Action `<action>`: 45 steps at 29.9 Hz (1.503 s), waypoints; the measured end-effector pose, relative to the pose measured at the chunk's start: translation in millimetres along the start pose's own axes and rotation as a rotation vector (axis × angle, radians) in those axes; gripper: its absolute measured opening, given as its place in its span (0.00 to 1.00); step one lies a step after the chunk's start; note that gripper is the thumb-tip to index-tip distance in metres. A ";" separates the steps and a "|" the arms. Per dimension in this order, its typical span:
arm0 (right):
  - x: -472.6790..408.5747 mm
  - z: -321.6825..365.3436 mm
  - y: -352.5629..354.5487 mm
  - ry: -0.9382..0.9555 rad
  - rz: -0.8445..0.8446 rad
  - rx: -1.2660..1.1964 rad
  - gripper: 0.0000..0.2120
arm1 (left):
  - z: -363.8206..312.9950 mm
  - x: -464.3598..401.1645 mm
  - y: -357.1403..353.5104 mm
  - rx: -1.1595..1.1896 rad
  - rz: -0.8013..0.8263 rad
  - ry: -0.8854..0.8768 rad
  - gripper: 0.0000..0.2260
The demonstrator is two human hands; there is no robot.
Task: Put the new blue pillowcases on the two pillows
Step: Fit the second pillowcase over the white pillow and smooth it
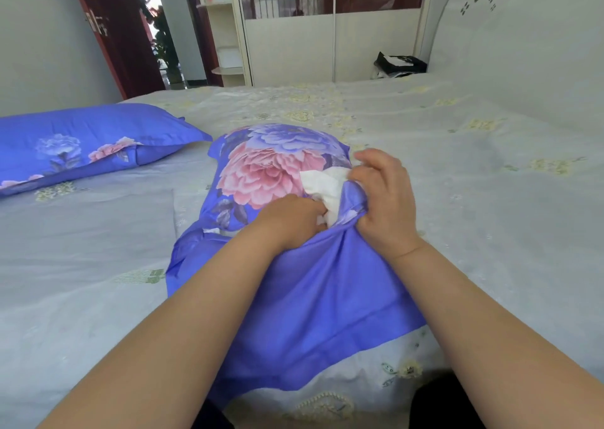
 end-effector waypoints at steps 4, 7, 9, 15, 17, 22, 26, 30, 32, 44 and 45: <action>-13.2 2.8 -7.1 -0.135 0.463 0.080 0.29 | 12.7 25.3 21.3 0.448 0.123 0.011 0.17; -20.5 -10.2 -8.7 -0.429 0.738 0.250 0.18 | 30.5 50.4 22.3 0.625 0.042 -0.113 0.15; -23.2 -13.6 -8.3 -0.548 0.914 0.141 0.07 | 40.0 55.0 9.8 0.422 -0.147 -0.151 0.10; -11.1 -0.8 9.5 -0.771 1.385 -0.276 0.20 | 46.5 41.9 10.9 0.192 -0.554 0.048 0.04; -14.7 -0.1 8.6 -0.736 1.268 -0.182 0.20 | 54.6 33.0 4.8 0.060 -0.568 0.178 0.07; -16.5 3.4 4.0 -0.558 0.901 0.179 0.11 | 63.7 26.2 -4.4 0.075 -0.329 0.364 0.16; -1.9 -8.2 -15.4 -0.779 1.052 0.108 0.13 | 60.7 18.4 -9.9 0.028 -0.262 0.344 0.13; 6.7 -31.5 -33.4 -0.948 1.098 0.077 0.07 | 57.3 -3.5 -12.1 0.034 -0.137 0.336 0.12; 12.5 -39.2 -39.3 -1.058 1.165 0.064 0.14 | 56.6 -11.4 -13.9 0.054 -0.074 0.318 0.12; 23.8 -45.6 -22.4 -1.211 1.222 -0.077 0.31 | 137.6 41.1 -9.0 0.309 -0.122 0.644 0.42; 25.4 -43.6 -21.0 -1.220 1.233 -0.167 0.27 | 147.6 45.9 -15.6 0.433 -0.073 0.715 0.47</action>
Point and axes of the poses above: each hand's wrist, its own x-axis away from the middle knuckle, its own y-axis out of the back of the hand, z = x × y, the point moved 3 cm from there along -x, towards the middle knuckle, and after that the axes turned 1 degree about -y, right-handed, at the moved point
